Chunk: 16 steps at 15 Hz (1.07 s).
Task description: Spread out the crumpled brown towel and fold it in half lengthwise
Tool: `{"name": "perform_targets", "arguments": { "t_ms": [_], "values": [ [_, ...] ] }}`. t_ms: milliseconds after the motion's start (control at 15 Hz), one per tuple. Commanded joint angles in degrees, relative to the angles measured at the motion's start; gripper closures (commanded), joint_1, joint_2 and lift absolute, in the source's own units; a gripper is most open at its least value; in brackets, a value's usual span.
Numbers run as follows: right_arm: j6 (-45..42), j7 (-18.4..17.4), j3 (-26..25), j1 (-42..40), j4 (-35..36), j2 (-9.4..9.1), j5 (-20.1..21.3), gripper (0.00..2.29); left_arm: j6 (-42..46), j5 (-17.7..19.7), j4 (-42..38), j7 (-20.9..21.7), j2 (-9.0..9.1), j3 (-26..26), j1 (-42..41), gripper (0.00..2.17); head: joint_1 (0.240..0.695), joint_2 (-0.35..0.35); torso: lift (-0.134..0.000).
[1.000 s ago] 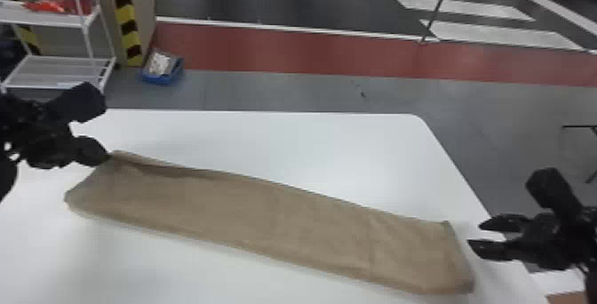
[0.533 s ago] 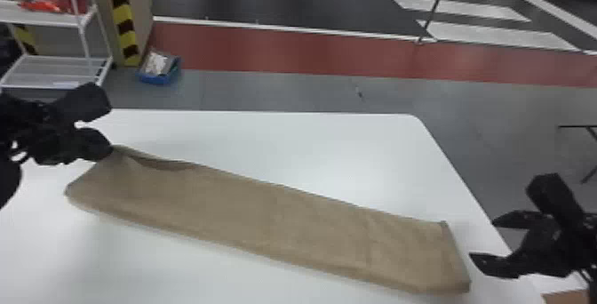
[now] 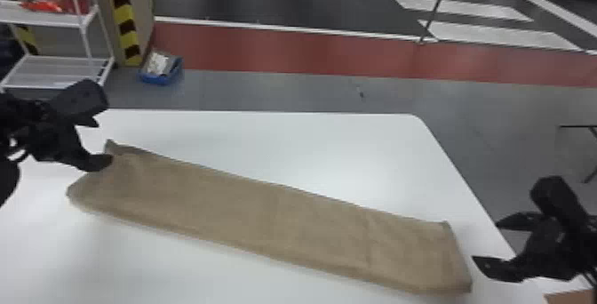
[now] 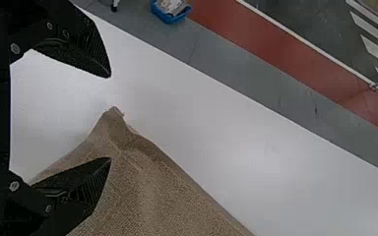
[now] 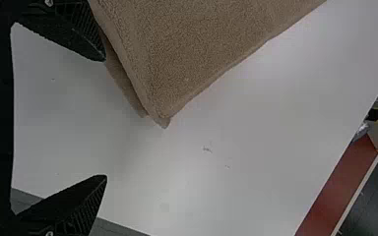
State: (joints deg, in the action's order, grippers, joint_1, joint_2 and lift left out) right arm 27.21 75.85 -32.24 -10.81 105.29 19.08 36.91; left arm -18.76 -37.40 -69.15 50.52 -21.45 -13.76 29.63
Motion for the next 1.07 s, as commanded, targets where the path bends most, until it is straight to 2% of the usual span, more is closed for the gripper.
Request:
{"name": "perform_targets", "arguments": {
  "t_ms": [0, 333, 667, 1000],
  "values": [
    [0.0, 0.0, -0.28, 0.0, 0.0, -0.01, -0.09, 0.03, -0.18, 0.57, -0.99, 0.36, -0.35, 1.19, -0.54, 0.07, 0.695, -0.206, -0.125],
    [0.53, -0.44, -0.98, -0.27, 0.09, -0.62, -1.23, 0.03, -3.17, 4.0, -3.27, 3.97, -0.79, 5.67, -1.33, 0.07, 0.695, -0.197, -0.125],
    [0.7, -0.44, -1.69, -1.06, 1.14, -0.62, -1.76, 0.03, -3.17, 3.91, -3.98, 4.32, -0.79, 5.76, -2.03, 0.08, 0.695, -0.189, -0.125],
    [0.35, -0.26, -1.16, -1.5, 1.14, -1.68, -1.93, 0.03, -3.17, 3.91, -4.86, 4.41, -0.79, 5.67, -2.65, 0.09, 0.695, -0.191, -0.125]
  ]
}}
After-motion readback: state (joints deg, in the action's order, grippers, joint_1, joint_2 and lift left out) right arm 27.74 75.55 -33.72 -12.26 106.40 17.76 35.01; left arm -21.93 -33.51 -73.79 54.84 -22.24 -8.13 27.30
